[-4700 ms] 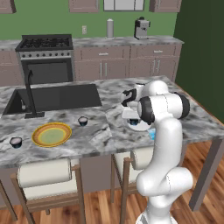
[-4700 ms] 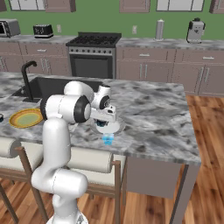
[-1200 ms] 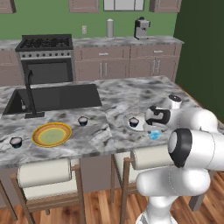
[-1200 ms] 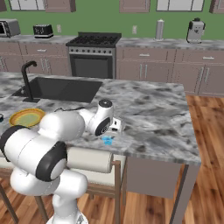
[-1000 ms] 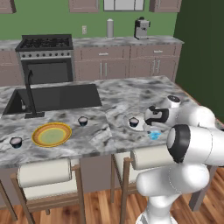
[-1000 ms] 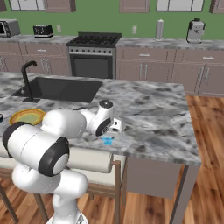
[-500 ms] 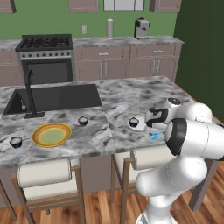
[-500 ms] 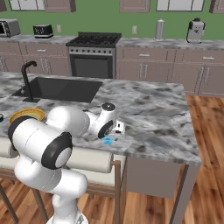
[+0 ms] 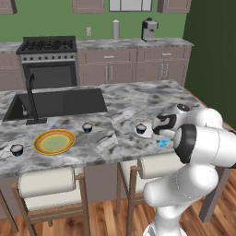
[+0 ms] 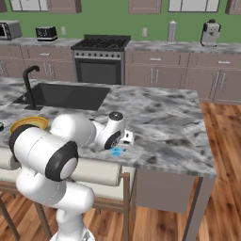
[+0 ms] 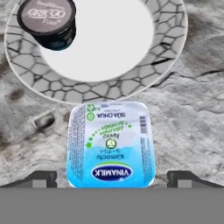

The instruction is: Place two yogurt containers on each plate.

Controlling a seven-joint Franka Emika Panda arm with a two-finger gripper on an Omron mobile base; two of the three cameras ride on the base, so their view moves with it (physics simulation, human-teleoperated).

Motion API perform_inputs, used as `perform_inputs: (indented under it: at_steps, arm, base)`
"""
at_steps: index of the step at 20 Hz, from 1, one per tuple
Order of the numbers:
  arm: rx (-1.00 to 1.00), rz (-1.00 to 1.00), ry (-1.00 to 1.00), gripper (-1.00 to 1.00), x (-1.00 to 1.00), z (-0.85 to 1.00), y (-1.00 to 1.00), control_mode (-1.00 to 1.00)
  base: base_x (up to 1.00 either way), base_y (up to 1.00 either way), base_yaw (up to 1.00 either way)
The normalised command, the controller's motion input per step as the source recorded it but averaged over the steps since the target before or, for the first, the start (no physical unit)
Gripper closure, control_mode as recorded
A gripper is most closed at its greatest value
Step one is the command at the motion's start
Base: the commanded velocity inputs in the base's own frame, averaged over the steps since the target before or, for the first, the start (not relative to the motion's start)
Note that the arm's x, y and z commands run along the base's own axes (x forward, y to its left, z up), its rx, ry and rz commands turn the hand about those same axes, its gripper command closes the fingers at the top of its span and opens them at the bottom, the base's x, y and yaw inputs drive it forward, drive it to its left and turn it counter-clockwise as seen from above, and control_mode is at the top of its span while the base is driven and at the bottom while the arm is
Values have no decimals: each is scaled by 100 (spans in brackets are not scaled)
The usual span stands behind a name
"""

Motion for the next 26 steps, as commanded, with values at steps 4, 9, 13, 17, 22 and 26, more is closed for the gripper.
perform_inputs:
  at_steps: [4, 9, 13, 17, 22, 26]
  arm:
    - [0, 0, 0, -100, 8, -9, 3, -100]
    - [0, 0, 0, -100, 14, -14, 5, -100]
    - [0, 0, 0, -100, 23, -3, 0, -100]
    - [0, 0, 0, -100, 16, -1, 0, -100]
    - [0, 0, 0, -100, 3, -4, 0, -100]
    - [0, 0, 0, -100, 0, -7, -2, -100]
  base:
    - [0, 0, 0]
    - [0, 0, 0]
    - [0, 0, 0]
    - [0, 0, 0]
    - [0, 0, 0]
    - [0, 0, 0]
